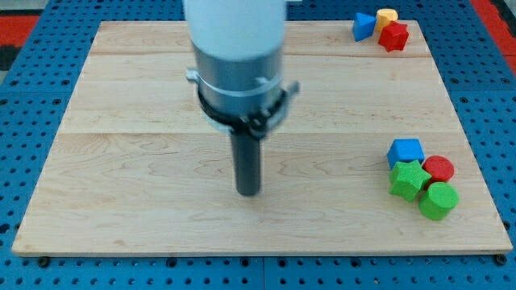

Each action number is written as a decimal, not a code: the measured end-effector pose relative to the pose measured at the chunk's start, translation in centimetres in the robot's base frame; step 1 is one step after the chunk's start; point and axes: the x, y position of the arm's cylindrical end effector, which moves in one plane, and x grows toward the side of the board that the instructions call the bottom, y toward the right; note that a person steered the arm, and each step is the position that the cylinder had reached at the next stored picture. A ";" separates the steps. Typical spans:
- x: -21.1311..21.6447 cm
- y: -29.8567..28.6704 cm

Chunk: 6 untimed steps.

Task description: Place your hand to the bottom of the green star

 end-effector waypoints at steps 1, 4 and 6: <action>3.0 4.4; 2.8 14.2; 2.9 19.5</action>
